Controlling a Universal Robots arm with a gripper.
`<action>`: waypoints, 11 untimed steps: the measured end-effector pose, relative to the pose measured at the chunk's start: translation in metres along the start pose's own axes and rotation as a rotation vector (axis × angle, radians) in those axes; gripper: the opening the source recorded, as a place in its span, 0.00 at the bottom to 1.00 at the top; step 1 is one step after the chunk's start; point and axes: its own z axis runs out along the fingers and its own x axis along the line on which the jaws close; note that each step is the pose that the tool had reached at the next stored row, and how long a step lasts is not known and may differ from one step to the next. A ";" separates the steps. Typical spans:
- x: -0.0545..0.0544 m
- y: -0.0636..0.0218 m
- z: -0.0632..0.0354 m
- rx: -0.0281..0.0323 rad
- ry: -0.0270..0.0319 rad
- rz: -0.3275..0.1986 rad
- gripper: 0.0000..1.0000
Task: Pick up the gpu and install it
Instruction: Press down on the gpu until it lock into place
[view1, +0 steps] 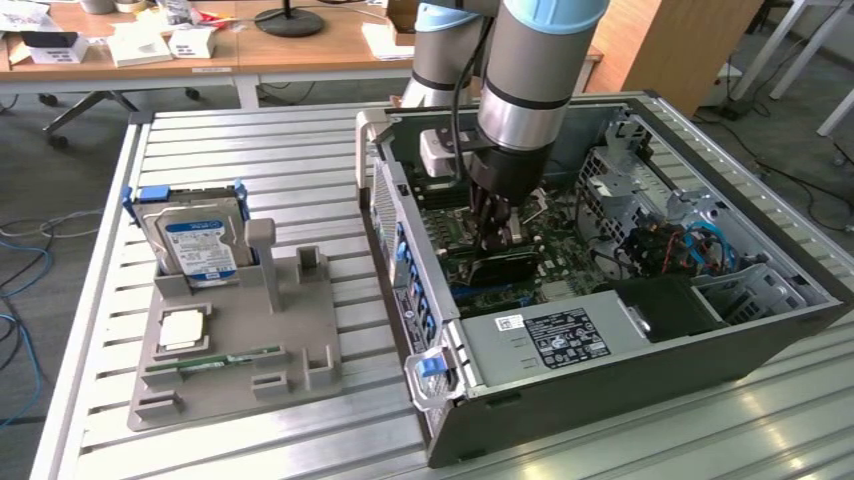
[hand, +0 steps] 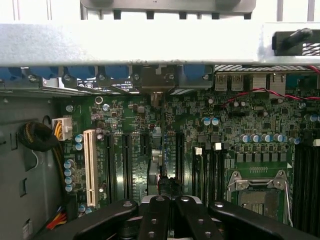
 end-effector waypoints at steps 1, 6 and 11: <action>0.000 0.0003 0.0000 0.0001 0.0001 0.000 0.11; 0.000 0.0034 0.0023 -0.0002 0.0005 0.000 0.11; 0.000 0.0034 0.0025 0.0000 0.0000 0.000 0.11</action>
